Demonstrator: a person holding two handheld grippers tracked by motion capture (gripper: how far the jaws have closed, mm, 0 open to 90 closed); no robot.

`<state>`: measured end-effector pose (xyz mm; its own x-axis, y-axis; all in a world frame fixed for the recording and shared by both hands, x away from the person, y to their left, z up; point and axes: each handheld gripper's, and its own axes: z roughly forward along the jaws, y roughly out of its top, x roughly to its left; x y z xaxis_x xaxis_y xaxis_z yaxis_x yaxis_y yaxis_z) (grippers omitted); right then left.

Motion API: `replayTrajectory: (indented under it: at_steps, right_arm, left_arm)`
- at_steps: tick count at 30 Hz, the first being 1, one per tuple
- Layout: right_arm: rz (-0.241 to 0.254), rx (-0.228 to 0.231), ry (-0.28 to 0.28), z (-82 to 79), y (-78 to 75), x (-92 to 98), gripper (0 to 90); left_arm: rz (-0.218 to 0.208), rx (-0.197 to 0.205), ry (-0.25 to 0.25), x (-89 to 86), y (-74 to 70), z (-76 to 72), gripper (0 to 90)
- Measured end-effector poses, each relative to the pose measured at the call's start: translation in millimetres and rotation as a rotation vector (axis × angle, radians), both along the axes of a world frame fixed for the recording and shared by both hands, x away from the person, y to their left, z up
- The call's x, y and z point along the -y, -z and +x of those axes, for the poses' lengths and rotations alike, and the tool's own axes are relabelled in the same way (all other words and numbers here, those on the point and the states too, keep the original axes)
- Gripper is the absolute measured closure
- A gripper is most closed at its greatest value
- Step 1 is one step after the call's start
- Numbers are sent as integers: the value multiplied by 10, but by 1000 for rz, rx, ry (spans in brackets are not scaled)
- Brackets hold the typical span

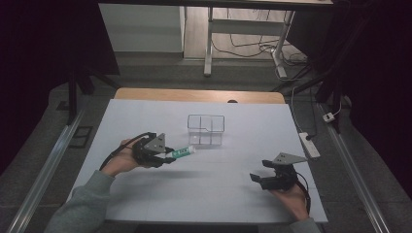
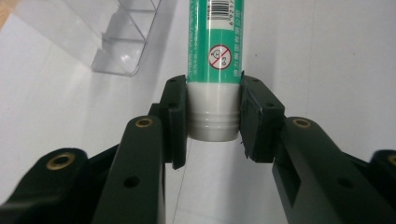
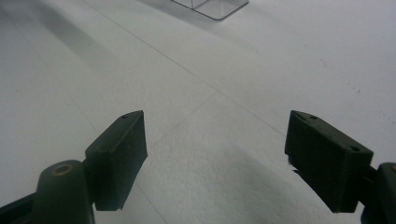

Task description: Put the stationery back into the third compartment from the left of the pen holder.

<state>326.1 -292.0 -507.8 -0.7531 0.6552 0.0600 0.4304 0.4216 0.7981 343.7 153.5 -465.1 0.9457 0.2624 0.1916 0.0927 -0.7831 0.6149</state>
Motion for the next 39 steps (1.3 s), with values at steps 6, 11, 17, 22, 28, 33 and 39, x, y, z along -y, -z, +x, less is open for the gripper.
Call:
replayTrajectory:
  at_steps: [6, 11, 17, 22, 28, 33, 39]
  right_arm:
    - [-1, 10, -7, -13, -15, -17, 205]
    - [0, 13, -14, -19, -22, -25, 206]
    - [3, 21, -18, -25, -33, -31, 205]
    - [-7, 33, -21, -43, -54, -55, 205]
    - [-11, 42, -35, -62, -64, -105, 205]
    - [-16, 47, -45, -72, -73, -127, 206]
    - [-16, 48, -51, -74, -74, -152, 206]
  left_arm:
    - [-8, -6, 13, 170, 1, 7, 644]
    - [-25, -8, 23, 298, -20, 10, 644]
    - [-34, -21, 28, 448, -36, 15, 644]
    - [-33, -32, 44, 562, -28, -1, 644]
    - [-40, -46, 59, 670, -1, -13, 644]
    - [-45, -49, 59, 730, 8, -6, 644]
    - [-33, -60, 53, 797, 52, 1, 644]
